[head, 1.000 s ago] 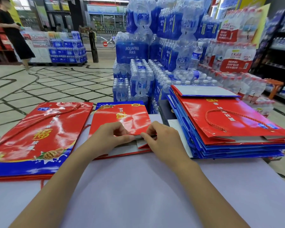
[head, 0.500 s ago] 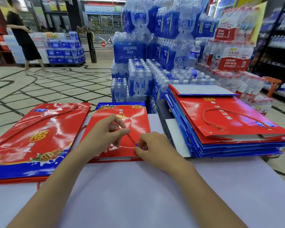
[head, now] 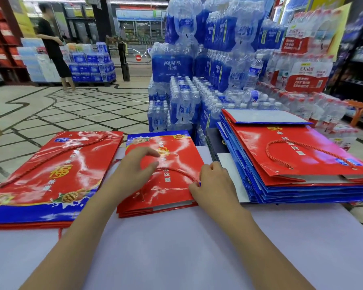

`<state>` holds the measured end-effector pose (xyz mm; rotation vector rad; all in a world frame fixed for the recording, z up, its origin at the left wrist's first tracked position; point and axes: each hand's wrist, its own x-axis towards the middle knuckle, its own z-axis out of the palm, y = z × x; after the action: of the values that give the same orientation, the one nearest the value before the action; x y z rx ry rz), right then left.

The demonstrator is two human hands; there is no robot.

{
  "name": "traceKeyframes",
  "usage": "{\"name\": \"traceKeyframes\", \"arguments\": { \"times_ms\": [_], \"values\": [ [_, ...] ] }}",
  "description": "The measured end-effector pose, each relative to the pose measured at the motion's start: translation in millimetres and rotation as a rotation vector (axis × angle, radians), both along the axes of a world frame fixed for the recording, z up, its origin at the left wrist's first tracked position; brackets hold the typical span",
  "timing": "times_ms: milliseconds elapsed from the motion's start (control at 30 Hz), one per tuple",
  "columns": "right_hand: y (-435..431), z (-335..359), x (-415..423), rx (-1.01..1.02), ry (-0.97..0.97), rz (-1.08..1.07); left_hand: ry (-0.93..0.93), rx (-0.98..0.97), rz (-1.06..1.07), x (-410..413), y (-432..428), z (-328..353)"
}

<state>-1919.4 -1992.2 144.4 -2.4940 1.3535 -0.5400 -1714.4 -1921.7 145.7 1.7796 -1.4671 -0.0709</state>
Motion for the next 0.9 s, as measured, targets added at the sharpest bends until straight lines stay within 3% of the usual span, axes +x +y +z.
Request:
{"name": "traceKeyframes", "arguments": {
  "times_ms": [133,267,433,533,700,900],
  "values": [
    [-1,-2,1,-0.062,0.032,-0.054,-0.227,0.266,-0.140,-4,-6,-20],
    [-3,0,1,0.035,-0.088,-0.092,-0.193,0.273,-0.114,-3,-9,-25],
    [-10,11,-3,0.389,-0.554,-0.147,-0.088,0.242,-0.102,1,-12,-26],
    [-11,15,-1,0.701,-0.825,-0.145,-0.025,0.227,-0.087,3,-12,-25],
    [-8,19,1,0.907,-0.745,-0.056,-0.065,0.344,-0.067,-1,-10,-13],
    [-1,31,-3,0.913,-0.831,0.040,-0.155,0.631,-0.078,4,-7,32]
  ]
}}
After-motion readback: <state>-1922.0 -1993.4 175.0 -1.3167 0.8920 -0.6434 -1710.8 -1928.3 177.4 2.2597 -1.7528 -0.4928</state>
